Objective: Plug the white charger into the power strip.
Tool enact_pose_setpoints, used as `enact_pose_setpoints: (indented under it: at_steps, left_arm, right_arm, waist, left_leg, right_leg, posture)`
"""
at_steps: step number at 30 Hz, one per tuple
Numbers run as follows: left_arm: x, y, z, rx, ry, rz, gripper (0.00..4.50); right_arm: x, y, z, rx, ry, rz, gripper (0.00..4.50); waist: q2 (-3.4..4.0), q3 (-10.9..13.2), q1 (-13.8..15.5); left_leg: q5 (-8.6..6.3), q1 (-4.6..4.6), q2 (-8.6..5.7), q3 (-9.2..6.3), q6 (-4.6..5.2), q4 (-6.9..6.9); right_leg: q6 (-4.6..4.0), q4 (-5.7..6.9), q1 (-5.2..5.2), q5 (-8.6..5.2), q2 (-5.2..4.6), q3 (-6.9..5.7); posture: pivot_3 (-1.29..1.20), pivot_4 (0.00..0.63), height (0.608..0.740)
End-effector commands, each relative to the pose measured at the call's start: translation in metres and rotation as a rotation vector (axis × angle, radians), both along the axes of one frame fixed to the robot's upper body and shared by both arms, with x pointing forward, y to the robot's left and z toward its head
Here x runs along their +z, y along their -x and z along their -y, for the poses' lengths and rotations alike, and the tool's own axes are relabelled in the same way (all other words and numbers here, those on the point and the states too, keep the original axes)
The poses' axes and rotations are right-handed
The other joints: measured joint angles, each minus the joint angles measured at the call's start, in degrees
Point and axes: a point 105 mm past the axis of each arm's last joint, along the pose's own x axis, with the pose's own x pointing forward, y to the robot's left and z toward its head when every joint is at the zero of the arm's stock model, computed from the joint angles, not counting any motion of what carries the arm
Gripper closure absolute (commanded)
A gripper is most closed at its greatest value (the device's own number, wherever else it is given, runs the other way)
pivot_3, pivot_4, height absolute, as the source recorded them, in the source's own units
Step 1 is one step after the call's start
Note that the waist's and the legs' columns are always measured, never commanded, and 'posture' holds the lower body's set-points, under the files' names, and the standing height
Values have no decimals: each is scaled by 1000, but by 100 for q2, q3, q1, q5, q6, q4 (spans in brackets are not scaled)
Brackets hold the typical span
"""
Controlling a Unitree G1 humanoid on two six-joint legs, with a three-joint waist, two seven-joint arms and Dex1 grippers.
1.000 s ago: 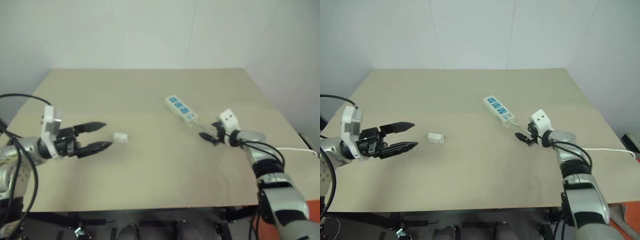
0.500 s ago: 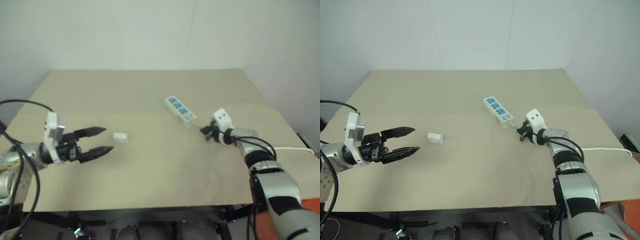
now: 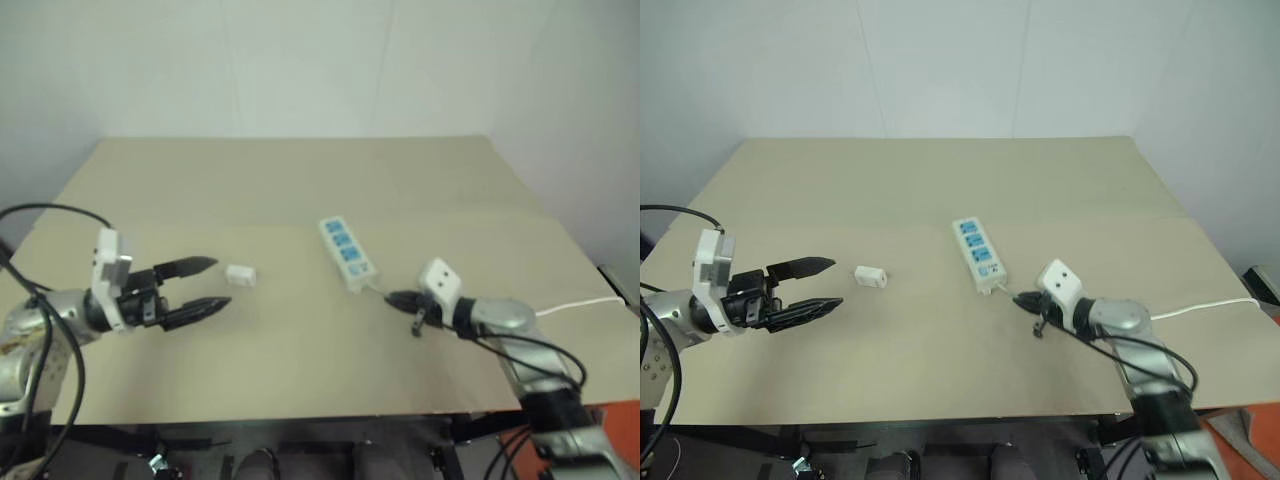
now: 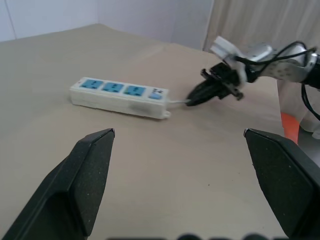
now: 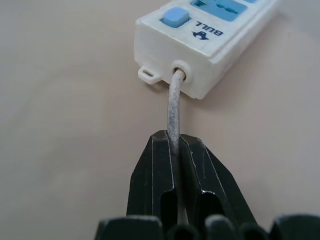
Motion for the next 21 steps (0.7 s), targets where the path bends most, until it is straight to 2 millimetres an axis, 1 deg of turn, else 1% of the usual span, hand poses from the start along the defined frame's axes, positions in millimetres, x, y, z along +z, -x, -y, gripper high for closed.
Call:
enact_pose_setpoints:
  at_steps: [1,3,5,7,9,10,13,14,15,16,18,21]
  left_arm:
    - [5,0,5,-29,6,15,0]
    - [6,-1,8,-53,-2,10,0]
    - [9,-5,10,-68,-4,19,0]
    - [12,-10,10,-65,-5,31,0]
    - [12,-13,10,-62,-7,35,0]
    - [11,-14,10,-63,-9,38,0]
    - [8,-15,11,-63,-11,37,0]
    - [8,-16,12,-64,-11,37,0]
    - [8,-16,12,-65,-10,39,0]
    - [8,-16,13,-65,-9,40,0]
    - [7,-17,15,-69,-10,38,0]
    - [8,-17,17,-87,-12,40,0]
  right_arm:
    - [18,13,-4,0,22,14,3209]
    - [24,16,-7,-13,26,40,2470]
    - [34,16,-10,-41,-6,80,1732]
    - [42,20,-13,-50,-34,150,983]
    - [48,22,-15,-96,-143,176,271]
    - [49,25,-18,-112,-196,182,16]
    - [46,32,-28,-145,-282,198,16]
    - [44,32,-31,-170,-293,218,16]
    - [43,32,-35,-182,-331,202,16]
    - [40,34,-43,-179,-357,193,16]
    - [33,29,-52,-232,-371,199,16]
    - [28,20,-56,-307,-377,238,16]
  waist:
    - [0,0,-17]
    - [-2,-1,-18]
    - [-2,-1,-6]
    - [-3,-2,4]
    - [-6,-4,10]
    - [-7,-4,14]
    - [-7,-4,18]
    - [-7,-4,16]
    - [-7,-4,9]
    - [-7,-4,5]
    - [-7,-4,6]
    - [-8,-5,6]
  left_leg:
    - [0,2,1,2,0,6]
    - [1,25,1,5,-1,8]
    - [1,30,3,4,-1,7]
    - [2,29,4,2,-1,7]
    - [3,26,5,0,-2,8]
    - [4,24,5,0,-2,8]
    - [3,9,5,1,-2,7]
    - [3,3,5,0,-2,6]
    - [3,-4,5,0,-2,6]
    - [3,-6,6,0,-2,6]
    - [3,-4,7,-1,-2,6]
    - [5,6,7,-2,-4,8]
  right_leg:
    - [27,1,0,-13,0,2]
    - [32,2,15,-4,2,4]
    - [12,3,16,-7,5,3]
    - [11,5,15,-6,7,3]
    - [28,4,16,3,11,4]
    - [29,3,15,0,11,4]
    - [29,1,7,-9,9,6]
    - [28,1,3,-9,9,6]
    - [27,0,-3,-9,9,5]
    - [26,1,-6,-8,9,5]
    - [27,3,-5,-9,10,3]
    - [29,5,2,-6,10,2]
  posture:
    - [0,150,740]
    - [0,150,740]
    - [0,150,740]
    - [0,150,740]
    - [0,150,740]
    - [0,150,740]
    - [0,150,740]
    - [0,150,740]
    - [0,150,740]
    - [0,150,740]
    - [0,150,740]
    - [0,150,740]
